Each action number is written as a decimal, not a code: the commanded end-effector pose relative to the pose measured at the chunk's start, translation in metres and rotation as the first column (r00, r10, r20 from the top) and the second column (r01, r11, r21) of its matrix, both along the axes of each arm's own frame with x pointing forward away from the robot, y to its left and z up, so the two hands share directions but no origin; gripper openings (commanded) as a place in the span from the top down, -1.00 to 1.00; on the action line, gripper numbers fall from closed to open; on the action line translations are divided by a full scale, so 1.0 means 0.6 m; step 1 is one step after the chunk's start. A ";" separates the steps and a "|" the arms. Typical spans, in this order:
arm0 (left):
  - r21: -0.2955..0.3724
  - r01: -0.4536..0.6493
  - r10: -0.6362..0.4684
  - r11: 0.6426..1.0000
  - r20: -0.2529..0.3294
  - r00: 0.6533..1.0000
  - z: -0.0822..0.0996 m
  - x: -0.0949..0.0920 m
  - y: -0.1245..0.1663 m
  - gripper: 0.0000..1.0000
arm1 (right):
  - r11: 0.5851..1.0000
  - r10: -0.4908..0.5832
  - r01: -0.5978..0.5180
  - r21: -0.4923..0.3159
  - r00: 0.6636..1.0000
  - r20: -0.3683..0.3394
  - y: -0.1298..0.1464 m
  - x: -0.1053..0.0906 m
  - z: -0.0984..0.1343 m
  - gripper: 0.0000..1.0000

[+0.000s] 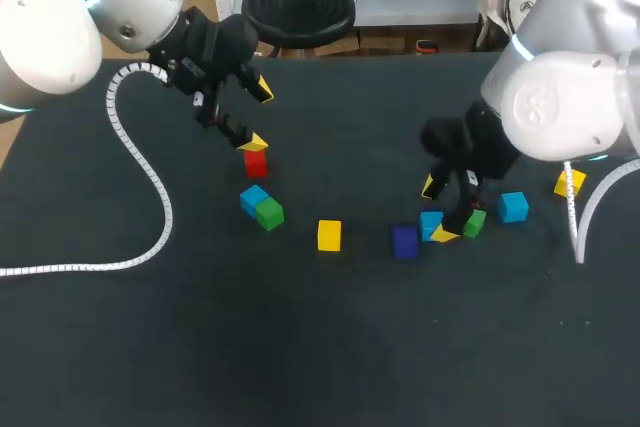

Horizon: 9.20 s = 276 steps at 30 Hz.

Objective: Place the blue cubes, place green cubes on the blue cubes, place the yellow cubes on the green cubes, then place the red cubes on the yellow cubes, and place purple cube on the red cubes.

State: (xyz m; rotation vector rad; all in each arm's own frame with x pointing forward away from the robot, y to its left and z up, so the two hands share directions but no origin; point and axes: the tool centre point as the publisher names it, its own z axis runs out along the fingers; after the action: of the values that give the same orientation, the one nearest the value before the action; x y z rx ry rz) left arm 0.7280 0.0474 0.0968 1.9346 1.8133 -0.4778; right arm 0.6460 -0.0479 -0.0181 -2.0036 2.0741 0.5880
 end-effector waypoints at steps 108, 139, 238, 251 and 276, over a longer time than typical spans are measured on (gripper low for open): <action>0.006 -0.002 0.002 1.000 -0.003 1.000 0.001 0.001 -0.002 -1.00 | 0.987 0.083 -0.078 -0.138 0.996 0.028 0.171 0.030 0.104 1.00; 0.006 -0.002 0.002 1.000 -0.003 1.000 0.001 0.001 -0.002 -1.00 | 0.999 0.006 -0.003 -0.044 0.998 0.065 0.176 0.049 0.027 1.00; 0.006 -0.002 0.002 1.000 -0.003 1.000 0.001 0.001 -0.002 -1.00 | 0.994 0.001 0.002 -0.107 1.000 0.029 0.180 0.109 -0.011 1.00; 0.006 -0.002 0.002 1.000 -0.003 1.000 0.001 0.001 -0.002 -1.00 | 0.993 0.013 -0.011 -0.120 1.000 0.017 0.185 0.105 -0.012 1.00; 0.006 -0.002 0.002 1.000 -0.003 1.000 0.001 0.001 -0.002 -1.00 | 0.997 0.027 -0.019 -0.071 0.994 0.110 0.125 0.099 0.055 -1.00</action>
State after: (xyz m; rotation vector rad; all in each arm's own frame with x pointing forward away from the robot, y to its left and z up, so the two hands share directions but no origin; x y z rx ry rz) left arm 0.7280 0.0474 0.0968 1.9346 1.8132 -0.4778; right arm 0.7225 0.0421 0.0038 -2.0886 2.0640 0.4348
